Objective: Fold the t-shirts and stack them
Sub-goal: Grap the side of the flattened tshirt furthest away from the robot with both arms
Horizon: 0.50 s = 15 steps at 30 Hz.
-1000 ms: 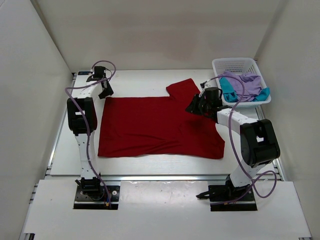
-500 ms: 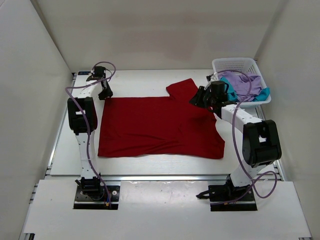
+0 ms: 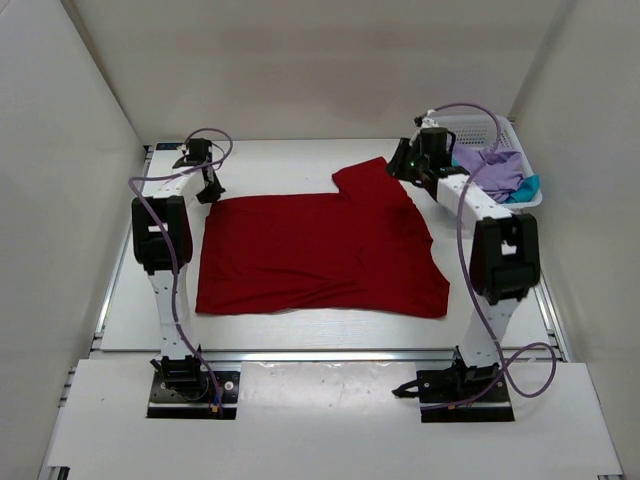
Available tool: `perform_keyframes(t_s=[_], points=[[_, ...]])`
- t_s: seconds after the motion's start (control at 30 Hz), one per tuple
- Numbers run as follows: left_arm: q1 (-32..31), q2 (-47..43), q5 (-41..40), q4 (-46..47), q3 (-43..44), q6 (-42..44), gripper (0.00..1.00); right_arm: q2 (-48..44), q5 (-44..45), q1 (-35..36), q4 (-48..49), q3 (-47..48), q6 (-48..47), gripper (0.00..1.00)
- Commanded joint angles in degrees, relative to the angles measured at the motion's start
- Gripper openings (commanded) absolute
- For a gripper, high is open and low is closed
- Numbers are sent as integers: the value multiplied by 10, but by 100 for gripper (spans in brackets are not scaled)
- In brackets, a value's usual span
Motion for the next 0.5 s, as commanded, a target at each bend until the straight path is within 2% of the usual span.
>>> perform_keyframes(t_s=[0.0, 0.07, 0.1, 0.13, 0.17, 0.2, 0.23, 0.27, 0.3, 0.4, 0.43, 0.47], points=[[-2, -78, -12, 56, -51, -13, 0, 100, 54, -15, -73, 123, -55, 24], [-2, -110, -6, 78, -92, -16, 0, 198, 69, -9, -126, 250, -71, 26], [-1, -117, 1, 89, -97, -17, 0, 222, 76, -12, -157, 322, -84, 28], [-2, -125, 10, 92, -105, -17, 0, 274, 78, -8, -198, 361, -86, 33], [-16, -124, 9, 93, -112, -23, 0, 334, 81, -10, -217, 449, -98, 35], [-14, -126, 11, 98, -116, -21, 0, 361, 90, -11, -254, 548, -104, 46], [-17, -128, 14, 98, -115, -24, 0, 421, 83, -18, -287, 601, -103, 56], [-16, -130, 13, 97, -113, -25, 0, 483, 74, -16, -302, 706, -103, 60], [-14, -131, 13, 91, -109, -22, 0, 506, 64, -24, -310, 742, -92, 62], [-9, -127, 21, 92, -103, -20, 0, 470, 39, -44, -219, 628, -62, 63], [-9, -125, 22, 94, -102, -22, 0, 473, 33, -49, -216, 623, -55, 63], [-10, -118, 47, 89, -88, -27, 0, 528, -20, -64, -242, 709, -13, 58]])
